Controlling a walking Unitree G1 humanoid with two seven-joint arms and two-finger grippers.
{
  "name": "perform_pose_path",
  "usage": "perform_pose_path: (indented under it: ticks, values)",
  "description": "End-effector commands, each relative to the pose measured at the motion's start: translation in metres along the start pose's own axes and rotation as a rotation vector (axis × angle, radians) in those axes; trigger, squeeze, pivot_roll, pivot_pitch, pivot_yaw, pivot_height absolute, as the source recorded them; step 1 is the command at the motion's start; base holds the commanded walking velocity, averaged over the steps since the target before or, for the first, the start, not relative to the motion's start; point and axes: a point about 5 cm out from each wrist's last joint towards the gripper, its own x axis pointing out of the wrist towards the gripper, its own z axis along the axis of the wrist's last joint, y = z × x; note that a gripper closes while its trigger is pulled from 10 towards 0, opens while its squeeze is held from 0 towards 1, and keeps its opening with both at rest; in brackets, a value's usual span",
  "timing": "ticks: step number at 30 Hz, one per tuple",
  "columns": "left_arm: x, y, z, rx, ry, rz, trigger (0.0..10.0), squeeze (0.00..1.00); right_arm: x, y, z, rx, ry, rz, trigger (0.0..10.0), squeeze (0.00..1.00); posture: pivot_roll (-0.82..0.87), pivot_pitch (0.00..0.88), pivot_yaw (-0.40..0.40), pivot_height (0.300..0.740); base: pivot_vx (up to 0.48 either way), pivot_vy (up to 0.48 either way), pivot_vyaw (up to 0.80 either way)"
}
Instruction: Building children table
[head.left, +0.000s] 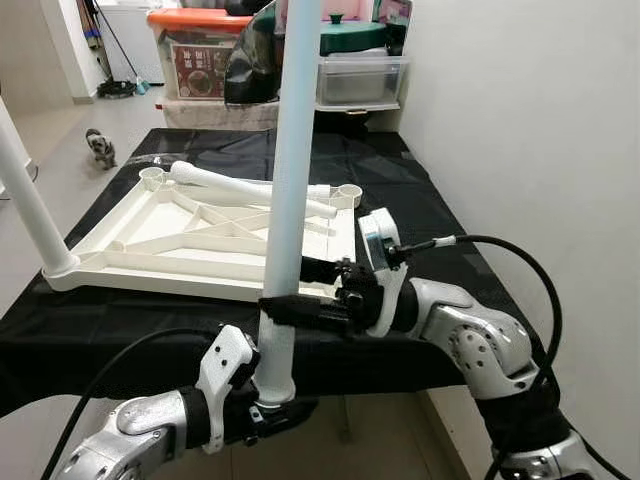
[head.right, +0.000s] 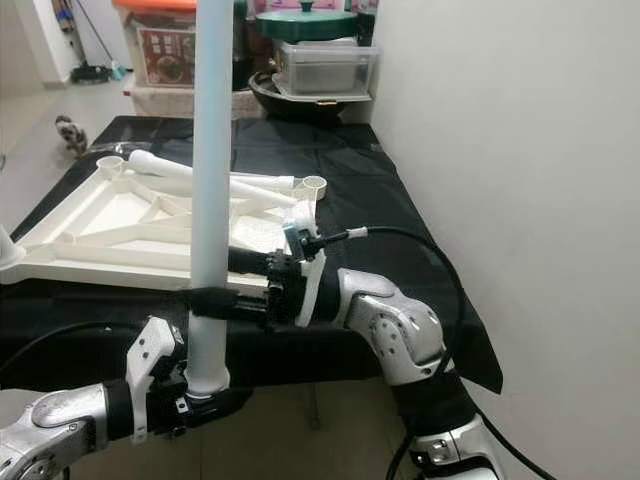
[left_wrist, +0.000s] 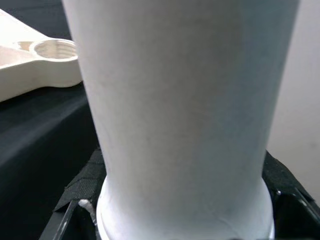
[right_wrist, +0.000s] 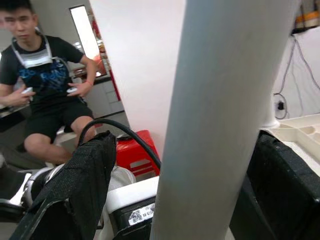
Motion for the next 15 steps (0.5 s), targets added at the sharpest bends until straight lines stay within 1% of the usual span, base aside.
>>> perform_pose_path:
  ticks: [1, 2, 7, 15]
  values:
    - [0.000, -0.007, 0.000, -0.013, 0.005, -0.049, 10.0, 0.00, 0.004, 0.003, 0.000, 0.003, 0.018, 0.045, 10.0, 0.00, 0.13, 0.015, -0.034, 0.740, 0.000, 0.000, 0.00]
    - [0.001, -0.011, 0.000, -0.023, 0.006, -0.073, 10.0, 0.00, 0.006, 0.003, -0.002, 0.004, 0.025, 0.055, 10.0, 0.00, 0.13, 0.015, -0.034, 0.740, 0.000, 0.000, 0.00]
    - [0.001, -0.017, 0.000, -0.036, 0.014, -0.114, 10.0, 0.00, 0.009, 0.004, -0.004, 0.008, 0.035, 0.072, 10.0, 0.00, 0.13, 0.012, -0.032, 0.740, 0.000, 0.000, 0.00]
    - [0.001, -0.020, -0.005, -0.050, 0.040, -0.146, 10.0, 0.00, 0.014, 0.005, -0.003, 0.036, 0.043, 0.114, 10.0, 0.00, 0.13, 0.008, -0.032, 0.740, 0.000, 0.000, 0.00]
